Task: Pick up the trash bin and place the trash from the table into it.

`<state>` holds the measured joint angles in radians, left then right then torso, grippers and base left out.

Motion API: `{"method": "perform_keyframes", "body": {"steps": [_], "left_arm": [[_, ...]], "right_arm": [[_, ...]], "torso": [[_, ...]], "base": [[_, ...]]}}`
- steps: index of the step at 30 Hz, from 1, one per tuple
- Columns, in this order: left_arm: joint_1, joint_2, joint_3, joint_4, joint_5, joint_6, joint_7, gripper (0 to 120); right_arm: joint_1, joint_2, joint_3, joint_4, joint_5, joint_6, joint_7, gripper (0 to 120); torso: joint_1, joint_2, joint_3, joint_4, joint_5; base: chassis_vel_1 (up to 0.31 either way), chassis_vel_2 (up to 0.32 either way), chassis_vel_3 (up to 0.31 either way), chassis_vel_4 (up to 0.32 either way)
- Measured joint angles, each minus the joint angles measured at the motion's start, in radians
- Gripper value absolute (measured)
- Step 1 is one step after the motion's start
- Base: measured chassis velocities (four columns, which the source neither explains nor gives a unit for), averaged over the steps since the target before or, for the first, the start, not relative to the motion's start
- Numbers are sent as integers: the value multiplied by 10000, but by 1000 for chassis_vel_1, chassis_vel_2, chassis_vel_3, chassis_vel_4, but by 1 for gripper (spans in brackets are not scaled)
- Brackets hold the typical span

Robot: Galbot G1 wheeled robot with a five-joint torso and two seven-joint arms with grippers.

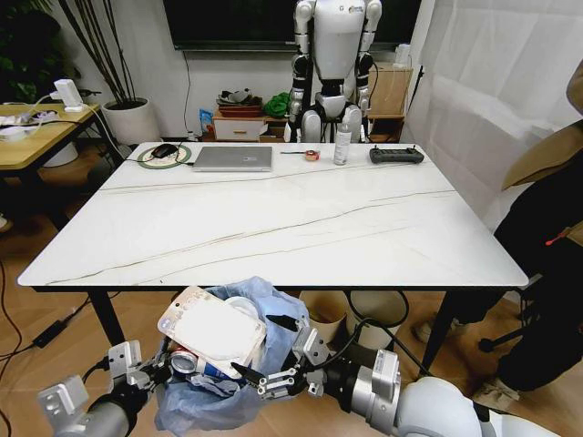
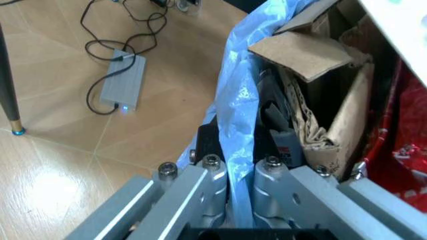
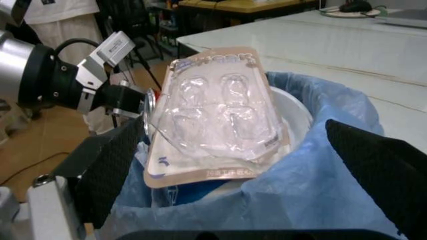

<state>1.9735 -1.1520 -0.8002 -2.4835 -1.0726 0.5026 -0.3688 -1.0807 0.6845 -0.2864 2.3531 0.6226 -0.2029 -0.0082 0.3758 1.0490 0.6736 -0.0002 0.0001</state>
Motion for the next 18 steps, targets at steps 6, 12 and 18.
{"method": "perform_keyframes", "body": {"steps": [6,12,18], "left_arm": [[83,29,38,0,87,16,3,0],[288,111,-14,-25,339,24,93,0],[526,97,-85,-150,572,20,193,0]], "right_arm": [[-389,-363,585,307,-26,60,128,100],[-610,-45,1484,435,286,677,1590,100],[-1461,848,3471,-211,497,1344,1938,100]], "torso": [[0,0,0,-2,-1],[0,0,0,-1,-3],[0,0,0,6,1]], "base": [[0,0,0,0],[0,0,0,0],[0,0,0,0]]}}
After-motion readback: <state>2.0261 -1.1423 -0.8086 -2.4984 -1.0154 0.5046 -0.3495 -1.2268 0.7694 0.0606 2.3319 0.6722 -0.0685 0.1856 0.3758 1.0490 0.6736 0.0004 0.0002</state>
